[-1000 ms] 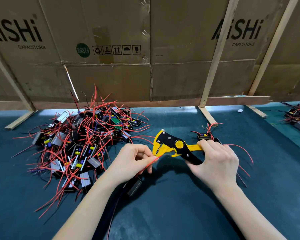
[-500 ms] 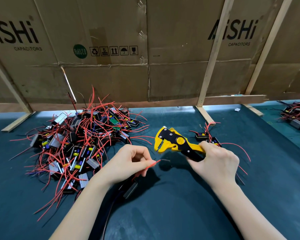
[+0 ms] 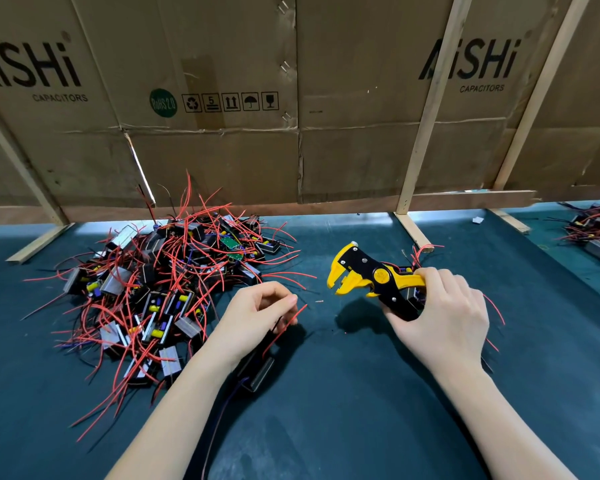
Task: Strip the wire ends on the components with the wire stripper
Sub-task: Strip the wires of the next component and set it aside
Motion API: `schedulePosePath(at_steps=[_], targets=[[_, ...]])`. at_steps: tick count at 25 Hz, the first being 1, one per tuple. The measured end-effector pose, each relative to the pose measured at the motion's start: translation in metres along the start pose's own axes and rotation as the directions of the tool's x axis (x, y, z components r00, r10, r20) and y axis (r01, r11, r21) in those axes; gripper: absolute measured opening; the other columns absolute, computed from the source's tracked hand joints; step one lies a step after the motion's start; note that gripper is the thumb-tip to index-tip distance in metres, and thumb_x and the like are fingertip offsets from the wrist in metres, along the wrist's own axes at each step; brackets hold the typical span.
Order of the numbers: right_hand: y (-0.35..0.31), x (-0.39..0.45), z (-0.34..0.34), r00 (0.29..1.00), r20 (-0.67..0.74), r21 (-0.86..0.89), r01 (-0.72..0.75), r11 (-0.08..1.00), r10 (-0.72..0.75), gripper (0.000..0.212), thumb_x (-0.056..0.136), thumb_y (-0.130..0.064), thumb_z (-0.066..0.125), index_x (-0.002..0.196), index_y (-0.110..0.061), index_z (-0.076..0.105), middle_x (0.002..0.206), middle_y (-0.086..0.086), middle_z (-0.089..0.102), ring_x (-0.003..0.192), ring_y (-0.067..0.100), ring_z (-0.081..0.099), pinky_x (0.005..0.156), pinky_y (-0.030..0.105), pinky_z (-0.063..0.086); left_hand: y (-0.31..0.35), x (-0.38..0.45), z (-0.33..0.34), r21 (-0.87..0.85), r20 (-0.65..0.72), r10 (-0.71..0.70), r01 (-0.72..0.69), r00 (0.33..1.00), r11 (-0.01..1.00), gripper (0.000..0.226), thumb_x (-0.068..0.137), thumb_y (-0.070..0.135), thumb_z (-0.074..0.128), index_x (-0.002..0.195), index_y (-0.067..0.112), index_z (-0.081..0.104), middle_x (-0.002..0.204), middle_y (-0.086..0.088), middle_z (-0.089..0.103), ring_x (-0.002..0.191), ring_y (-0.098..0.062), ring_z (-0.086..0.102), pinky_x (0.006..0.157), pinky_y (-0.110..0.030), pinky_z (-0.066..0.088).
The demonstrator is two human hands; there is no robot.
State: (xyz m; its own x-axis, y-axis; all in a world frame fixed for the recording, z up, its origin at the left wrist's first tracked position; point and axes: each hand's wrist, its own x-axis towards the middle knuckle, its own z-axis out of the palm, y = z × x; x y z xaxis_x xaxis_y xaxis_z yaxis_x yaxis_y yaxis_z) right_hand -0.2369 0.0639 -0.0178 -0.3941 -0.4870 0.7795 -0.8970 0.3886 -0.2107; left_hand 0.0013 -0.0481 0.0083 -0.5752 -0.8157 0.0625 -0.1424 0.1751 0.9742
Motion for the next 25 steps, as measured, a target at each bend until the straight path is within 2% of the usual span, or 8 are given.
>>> schedulePosePath(at_steps=[4, 7, 11, 15, 18, 21, 23, 25], targets=[[0.001, 0.0004, 0.0003, 1.0, -0.007, 0.011, -0.009, 1.0, 0.009, 0.054, 0.065, -0.059, 0.067, 0.089, -0.012, 0.063, 0.075, 0.002, 0.057, 0.072, 0.031, 0.055, 0.068, 0.039, 0.038, -0.0021, 0.0016, 0.0062, -0.068, -0.13, -0.055, 0.046, 0.99, 0.997, 0.019, 0.093, -0.003, 0.054, 0.082, 0.004, 0.067, 0.061, -0.006, 0.061, 0.043, -0.011, 0.041, 0.044, -0.016, 0.032], [0.0012, 0.0, 0.0009, 1.0, -0.006, 0.022, -0.004, 1.0, 0.004, 0.053, 0.063, -0.058, 0.07, 0.089, -0.012, 0.062, 0.074, 0.001, 0.056, 0.072, 0.03, 0.054, 0.069, 0.039, 0.038, -0.0016, 0.0011, 0.0091, -0.102, -0.182, -0.122, 0.104, 0.976, 0.989, 0.022, 0.09, -0.002, 0.053, 0.077, 0.002, 0.07, 0.054, -0.005, 0.055, 0.037, -0.009, 0.029, 0.039, -0.016, 0.023], [0.0011, -0.0009, 0.0021, 1.0, 0.007, 0.025, 0.003, 1.0, -0.003, 0.055, 0.064, -0.06, 0.074, 0.09, -0.013, 0.063, 0.075, -0.001, 0.056, 0.073, 0.029, 0.054, 0.069, 0.039, 0.038, 0.0003, 0.0013, 0.0106, -0.123, -0.197, -0.183, 0.161, 0.963, 0.979, 0.017, 0.086, -0.001, 0.059, 0.071, -0.001, 0.067, 0.052, -0.007, 0.056, 0.035, -0.009, 0.03, 0.038, -0.016, 0.023], [0.0019, -0.0013, 0.0025, 1.0, 0.005, 0.025, 0.011, 1.0, -0.011, 0.053, 0.063, -0.057, 0.074, 0.09, -0.013, 0.062, 0.075, -0.001, 0.056, 0.073, 0.029, 0.055, 0.07, 0.039, 0.039, -0.0004, 0.0016, 0.0108, 0.057, -0.234, -0.129, 0.145, 0.964, 0.988, 0.02, 0.083, 0.007, 0.067, 0.063, 0.01, 0.068, 0.054, -0.003, 0.05, 0.047, -0.012, 0.035, 0.048, -0.022, 0.027], [0.0024, -0.0015, 0.0029, 1.0, 0.006, 0.023, 0.014, 1.0, -0.014, 0.053, 0.061, -0.054, 0.079, 0.09, -0.014, 0.062, 0.076, -0.001, 0.056, 0.073, 0.029, 0.055, 0.069, 0.039, 0.038, -0.0025, 0.0029, 0.0091, 0.073, -0.234, -0.094, 0.114, 0.968, 0.991, 0.014, 0.082, 0.008, 0.071, 0.067, 0.007, 0.072, 0.06, -0.009, 0.046, 0.062, -0.017, 0.036, 0.062, -0.028, 0.026], [0.0017, -0.0016, 0.0025, 1.0, 0.004, 0.029, 0.013, 0.999, -0.014, 0.052, 0.061, -0.054, 0.079, 0.091, -0.014, 0.063, 0.076, -0.001, 0.057, 0.074, 0.029, 0.055, 0.069, 0.038, 0.038, -0.0044, 0.002, 0.0062, 0.147, -0.224, -0.045, 0.079, 0.974, 0.986, 0.014, 0.081, 0.014, 0.075, 0.067, 0.015, 0.077, 0.051, 0.001, 0.045, 0.055, -0.013, 0.032, 0.057, -0.028, 0.025], [0.0007, -0.0014, 0.0016, 1.0, -0.005, 0.034, 0.016, 0.999, -0.016, 0.051, 0.063, -0.055, 0.074, 0.091, -0.014, 0.063, 0.075, -0.002, 0.056, 0.073, 0.028, 0.055, 0.069, 0.038, 0.038, -0.0053, 0.0022, 0.0064, 0.204, -0.227, -0.007, 0.055, 0.974, 0.977, 0.013, 0.081, 0.024, 0.077, 0.069, 0.018, 0.076, 0.053, -0.004, 0.052, 0.056, -0.013, 0.037, 0.06, -0.028, 0.031], [0.0004, -0.0011, 0.0008, 1.0, -0.009, 0.039, 0.015, 0.999, -0.015, 0.049, 0.065, -0.057, 0.07, 0.089, -0.015, 0.062, 0.073, -0.002, 0.055, 0.072, 0.028, 0.054, 0.068, 0.038, 0.038, -0.0049, 0.0028, 0.0059, 0.135, -0.237, -0.043, 0.076, 0.971, 0.988, 0.023, 0.081, 0.038, 0.076, 0.073, 0.017, 0.073, 0.049, -0.002, 0.043, 0.049, -0.012, 0.034, 0.054, -0.027, 0.029]])
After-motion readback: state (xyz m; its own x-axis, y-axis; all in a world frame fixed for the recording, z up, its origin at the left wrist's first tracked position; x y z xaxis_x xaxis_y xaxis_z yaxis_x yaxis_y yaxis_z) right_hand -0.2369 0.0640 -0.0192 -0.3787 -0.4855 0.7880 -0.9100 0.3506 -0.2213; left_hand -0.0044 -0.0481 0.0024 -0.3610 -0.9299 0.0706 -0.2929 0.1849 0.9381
